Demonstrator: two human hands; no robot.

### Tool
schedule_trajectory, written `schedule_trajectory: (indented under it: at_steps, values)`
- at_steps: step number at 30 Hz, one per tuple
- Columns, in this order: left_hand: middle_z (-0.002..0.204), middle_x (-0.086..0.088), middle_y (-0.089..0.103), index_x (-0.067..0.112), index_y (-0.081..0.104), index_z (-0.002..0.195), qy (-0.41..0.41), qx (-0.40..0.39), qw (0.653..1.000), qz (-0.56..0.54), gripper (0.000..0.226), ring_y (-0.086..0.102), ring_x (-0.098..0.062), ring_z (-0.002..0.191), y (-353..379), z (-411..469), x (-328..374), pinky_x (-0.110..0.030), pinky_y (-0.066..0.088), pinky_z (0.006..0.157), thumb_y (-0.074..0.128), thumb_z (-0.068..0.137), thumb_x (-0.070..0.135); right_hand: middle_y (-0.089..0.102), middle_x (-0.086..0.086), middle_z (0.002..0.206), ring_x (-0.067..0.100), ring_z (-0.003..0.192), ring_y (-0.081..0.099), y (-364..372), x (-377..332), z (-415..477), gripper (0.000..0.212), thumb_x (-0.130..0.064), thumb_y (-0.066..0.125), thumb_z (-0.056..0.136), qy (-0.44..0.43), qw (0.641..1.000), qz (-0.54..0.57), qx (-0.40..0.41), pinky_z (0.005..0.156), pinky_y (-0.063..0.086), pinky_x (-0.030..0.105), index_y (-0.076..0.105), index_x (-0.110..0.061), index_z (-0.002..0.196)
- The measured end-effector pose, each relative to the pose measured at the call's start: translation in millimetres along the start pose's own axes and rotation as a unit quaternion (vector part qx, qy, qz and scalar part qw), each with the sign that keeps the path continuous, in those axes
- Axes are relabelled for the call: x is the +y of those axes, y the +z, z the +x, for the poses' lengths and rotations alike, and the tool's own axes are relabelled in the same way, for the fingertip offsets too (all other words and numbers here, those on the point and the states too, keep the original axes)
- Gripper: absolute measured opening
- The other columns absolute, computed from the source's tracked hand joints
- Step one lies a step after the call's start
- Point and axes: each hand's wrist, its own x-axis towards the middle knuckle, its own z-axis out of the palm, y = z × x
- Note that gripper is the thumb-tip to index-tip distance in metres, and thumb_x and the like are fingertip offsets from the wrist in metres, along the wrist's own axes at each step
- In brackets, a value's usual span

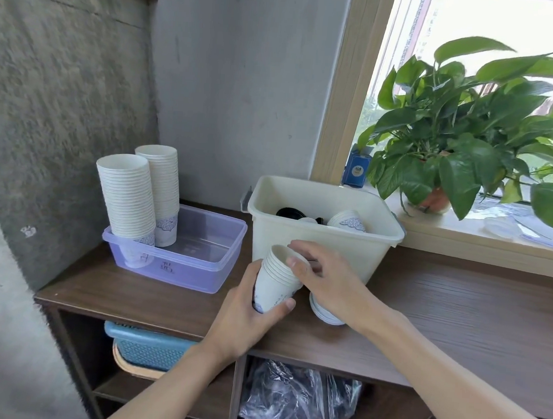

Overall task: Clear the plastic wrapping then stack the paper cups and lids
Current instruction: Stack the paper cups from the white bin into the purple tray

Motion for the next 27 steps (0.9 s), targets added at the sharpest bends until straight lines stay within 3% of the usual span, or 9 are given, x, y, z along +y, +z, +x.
schedule_trajectory:
  at_steps: [3,5,7,10,15,18,20,24,27]
  values:
    - [0.112,0.027,0.062,0.041,0.041,0.131,0.002,-0.009,1.0,0.01,0.058,0.062,-0.003,0.101,1,0,0,-0.024,0.052,0.084,0.074,0.083,0.045,0.061,-0.008,0.121,0.012,0.11,0.058,-6,1,0,0.043,-0.041,0.056,0.093,0.001,1.0,-0.018,-0.026,0.099,0.047,0.035,0.055,-0.021,0.131]
    - [0.109,0.025,0.064,0.041,0.042,0.129,-0.001,-0.01,1.0,0.011,0.056,0.063,-0.004,0.099,2,1,-1,-0.022,0.051,0.082,0.074,0.083,0.045,0.059,-0.013,0.11,0.007,0.101,0.057,-13,-2,2,0.038,-0.037,0.06,0.092,-0.023,0.999,-0.041,-0.021,0.092,0.046,0.022,0.057,-0.022,0.127]
    - [0.106,0.024,0.065,0.042,0.043,0.127,-0.007,-0.004,1.0,0.005,0.054,0.063,-0.004,0.098,2,2,-2,-0.022,0.051,0.081,0.074,0.083,0.044,0.056,-0.017,0.098,0.005,0.088,0.056,-25,-6,9,0.03,-0.026,0.065,0.09,-0.064,0.995,-0.062,0.038,0.08,0.044,0.013,0.062,-0.019,0.119]
    - [0.106,0.024,0.065,0.042,0.044,0.125,-0.013,0.002,1.0,-0.005,0.051,0.062,-0.005,0.098,2,3,-4,-0.021,0.051,0.081,0.074,0.084,0.042,0.064,-0.008,0.095,0.009,0.083,0.055,-48,-1,32,0.024,-0.017,0.066,0.088,-0.096,0.982,-0.087,0.136,0.077,0.043,0.021,0.064,-0.014,0.112]
    - [0.107,0.026,0.064,0.043,0.045,0.122,-0.016,0.004,1.0,-0.011,0.048,0.061,-0.003,0.099,2,4,-4,-0.016,0.049,0.079,0.075,0.084,0.038,0.053,0.0,0.129,0.015,0.106,0.05,-87,35,74,0.052,-0.034,0.063,0.09,0.041,0.974,-0.212,0.064,0.096,0.041,0.033,0.046,-0.024,0.137]
    - [0.108,0.024,0.065,0.047,0.045,0.121,-0.016,0.003,1.0,-0.017,0.049,0.062,-0.004,0.099,3,5,-5,-0.016,0.049,0.08,0.075,0.084,0.038,0.041,0.002,0.148,0.019,0.131,0.041,-95,44,91,0.063,-0.034,0.068,0.087,0.095,0.97,-0.225,0.016,0.105,0.033,0.03,0.041,-0.023,0.142]
    - [0.107,0.024,0.065,0.052,0.045,0.118,-0.016,0.006,1.0,-0.019,0.047,0.062,-0.004,0.099,3,6,-5,-0.015,0.049,0.079,0.075,0.084,0.039,0.043,0.001,0.147,0.018,0.133,0.04,-96,45,98,0.064,-0.033,0.072,0.083,0.118,0.968,-0.22,0.005,0.103,0.032,0.026,0.046,-0.019,0.14]
    - [0.108,0.025,0.065,0.053,0.046,0.114,-0.011,0.014,1.0,-0.02,0.046,0.062,-0.003,0.099,3,7,-5,-0.012,0.048,0.077,0.075,0.083,0.035,0.056,0.002,0.112,0.017,0.097,0.051,-91,47,102,0.046,-0.029,0.077,0.079,0.16,0.965,-0.206,0.023,0.077,0.04,0.025,0.062,-0.016,0.12]
    - [0.109,0.025,0.065,0.054,0.045,0.115,-0.007,0.014,1.0,-0.02,0.048,0.062,-0.003,0.101,3,7,-5,-0.011,0.047,0.078,0.075,0.084,0.035,0.055,0.002,0.091,0.016,0.073,0.05,-90,50,102,0.032,-0.026,0.078,0.077,0.154,0.973,-0.158,0.061,0.059,0.038,0.028,0.06,-0.015,0.101]
